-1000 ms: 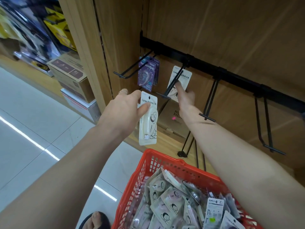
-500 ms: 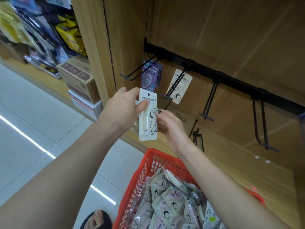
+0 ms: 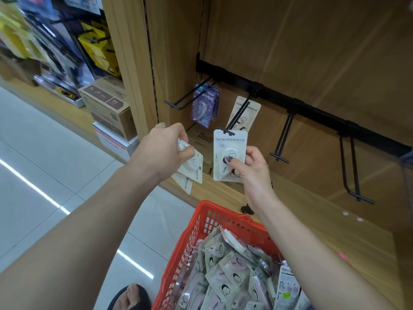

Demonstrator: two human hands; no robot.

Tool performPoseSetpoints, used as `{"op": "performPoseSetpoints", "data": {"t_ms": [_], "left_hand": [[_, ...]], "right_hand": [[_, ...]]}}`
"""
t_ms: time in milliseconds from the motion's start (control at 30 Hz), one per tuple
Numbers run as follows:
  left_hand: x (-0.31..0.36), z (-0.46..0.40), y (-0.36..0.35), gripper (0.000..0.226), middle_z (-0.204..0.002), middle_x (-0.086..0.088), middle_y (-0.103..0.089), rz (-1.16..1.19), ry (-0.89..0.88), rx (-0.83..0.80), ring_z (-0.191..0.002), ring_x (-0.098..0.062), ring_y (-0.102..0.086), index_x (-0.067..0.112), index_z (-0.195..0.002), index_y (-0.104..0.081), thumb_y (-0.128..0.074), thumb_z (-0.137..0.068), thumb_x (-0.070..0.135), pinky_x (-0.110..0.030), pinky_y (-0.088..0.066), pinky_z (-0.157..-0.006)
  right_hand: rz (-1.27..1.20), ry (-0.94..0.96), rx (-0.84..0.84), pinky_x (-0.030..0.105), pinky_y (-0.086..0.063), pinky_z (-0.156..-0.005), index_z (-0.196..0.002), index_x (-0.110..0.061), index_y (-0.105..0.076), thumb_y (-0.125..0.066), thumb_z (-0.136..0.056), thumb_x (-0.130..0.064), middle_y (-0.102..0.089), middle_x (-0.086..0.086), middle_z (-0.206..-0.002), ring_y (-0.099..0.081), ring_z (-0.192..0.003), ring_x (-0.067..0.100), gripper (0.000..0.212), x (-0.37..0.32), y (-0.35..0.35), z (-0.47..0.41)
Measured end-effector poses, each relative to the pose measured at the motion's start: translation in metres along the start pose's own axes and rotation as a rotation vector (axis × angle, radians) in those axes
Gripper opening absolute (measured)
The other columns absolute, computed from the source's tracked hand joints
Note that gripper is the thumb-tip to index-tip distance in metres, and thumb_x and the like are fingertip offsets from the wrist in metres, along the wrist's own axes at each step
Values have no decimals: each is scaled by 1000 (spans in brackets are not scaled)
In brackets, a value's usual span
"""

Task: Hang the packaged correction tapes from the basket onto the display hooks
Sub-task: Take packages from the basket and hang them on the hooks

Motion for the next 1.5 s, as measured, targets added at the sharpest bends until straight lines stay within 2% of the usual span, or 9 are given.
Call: {"op": "performPoseSetpoints", "data": {"t_ms": [133,333,433,667,800,1100,1200,1367,1500], "left_hand": [[4,0,-3,24,-104,-1,-56,-8,-18,-36,-89,-22,-67,32,-99,-56,-75,-90,43,-34,-62,-64],[7,1,-6,31,-107,-2,-54,-28,-17,-70,-92,-21,-65,32,-102,-53,-78,-87,42,-34,-60,-70],[7,1,-7,31,-109,-2,-50,-39,-11,-79,-85,-20,-66,33,-104,-51,-77,-89,40,-26,-53,-58],[6,-1,-10,33,-102,-1,-47,-49,-30,-79,-74,-14,-60,33,-107,-50,-77,-89,41,-22,-41,-50],[6,-3,-14,34,-132,-11,-52,-70,-35,-94,-100,-30,-70,33,-108,-51,-79,-89,39,-30,-58,-57],[8,-7,-18,37,-144,-16,-47,-85,-18,-112,-89,-26,-68,37,-107,-49,-81,-87,39,-22,-44,-51],[10,-7,-19,36,-138,-16,-48,-94,-24,-113,-87,-23,-65,36,-107,-48,-79,-89,40,-21,-39,-50],[14,-7,-19,32,-101,2,-44,-58,-31,-100,-85,-24,-67,35,-108,-46,-75,-94,37,-17,-43,-45],[17,-7,-19,33,-107,-2,-50,-48,-41,-93,-85,-25,-68,34,-113,-45,-73,-95,39,-21,-49,-48]], "right_hand": [[-23,16,32,46,-62,-90,-107,-16,-60,-76,-92,-8,-80,-3,-111,-77,-102,19,24,-3,-2,-6],[22,32,7,51,-62,-90,-105,-17,-62,-76,-92,-11,-81,-3,-106,-78,-98,19,20,-3,-17,-5],[30,28,39,47,-63,-89,-107,-17,-63,-76,-92,-10,-81,-4,-106,-78,-97,16,21,-3,-20,-6],[31,110,88,16,-57,-71,-108,-23,-64,-75,-94,-10,-79,-9,-106,-74,-98,4,22,-7,-22,-3],[45,140,143,15,-57,-67,-108,-16,-64,-74,-94,-8,-79,-7,-101,-75,-92,4,18,-4,-17,0],[23,104,101,19,-59,-68,-111,-20,-65,-73,-96,-12,-80,-6,-105,-77,-94,9,19,2,-18,-7],[5,54,154,17,-58,-67,-106,-23,-65,-73,-96,-13,-80,-7,-102,-77,-92,6,15,7,-14,-17],[-43,-82,295,27,-58,-71,-102,-25,-63,-72,-97,-18,-77,-1,-111,-74,-98,14,12,4,-9,-60],[-74,-118,338,27,-45,-61,-118,-17,-68,-72,-97,-26,-72,-5,-102,-65,-86,15,23,3,-3,-88]]}}
Point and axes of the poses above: each hand's wrist, its own z-axis away from the middle knuckle, its own y-axis out of the back of the hand, x = y × z, the point moved 6 cm from there along -z, towards the middle knuckle
